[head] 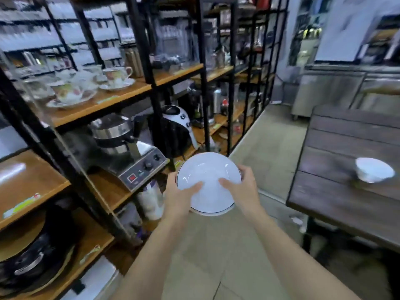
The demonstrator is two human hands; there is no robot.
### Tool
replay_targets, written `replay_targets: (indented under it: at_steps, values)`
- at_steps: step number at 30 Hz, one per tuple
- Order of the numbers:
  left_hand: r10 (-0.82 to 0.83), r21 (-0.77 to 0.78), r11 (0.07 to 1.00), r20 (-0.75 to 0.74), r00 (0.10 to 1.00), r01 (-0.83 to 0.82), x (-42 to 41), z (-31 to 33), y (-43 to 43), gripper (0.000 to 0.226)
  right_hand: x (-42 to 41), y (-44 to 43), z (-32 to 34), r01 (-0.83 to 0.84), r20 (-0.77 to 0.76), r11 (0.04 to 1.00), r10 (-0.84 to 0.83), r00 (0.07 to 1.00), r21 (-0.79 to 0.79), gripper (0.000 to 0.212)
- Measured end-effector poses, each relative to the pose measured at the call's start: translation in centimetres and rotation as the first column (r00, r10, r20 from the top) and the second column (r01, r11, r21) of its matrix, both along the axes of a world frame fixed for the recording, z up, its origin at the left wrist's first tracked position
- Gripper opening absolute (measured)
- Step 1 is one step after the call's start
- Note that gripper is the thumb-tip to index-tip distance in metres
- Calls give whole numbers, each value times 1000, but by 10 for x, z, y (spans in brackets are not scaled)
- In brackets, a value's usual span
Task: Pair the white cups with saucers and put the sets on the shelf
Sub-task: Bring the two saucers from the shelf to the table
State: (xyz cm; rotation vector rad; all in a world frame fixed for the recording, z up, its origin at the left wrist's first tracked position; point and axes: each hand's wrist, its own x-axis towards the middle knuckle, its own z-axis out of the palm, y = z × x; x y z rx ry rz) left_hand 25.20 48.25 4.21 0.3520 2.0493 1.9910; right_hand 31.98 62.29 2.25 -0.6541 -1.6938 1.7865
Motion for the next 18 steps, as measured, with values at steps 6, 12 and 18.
replay_targets:
  at_steps: [6, 12, 18]
  values:
    - [-215, -72, 974, 21, 976, 216, 57, -9, 132, 42, 94, 104, -12, 262, 67, 965, -262, 963, 3, 38]
    - [-358, -29, 930, 170, 918, 367, 126, -28, 266, 47, 178, 221, -27, 411, 130, 912, -409, 903, 13, 40]
    - [-425, -182, 859, 265, 866, 478, 185, -63, 371, 40, 245, 308, -59, 521, 252, 853, -511, 822, 32, 41]
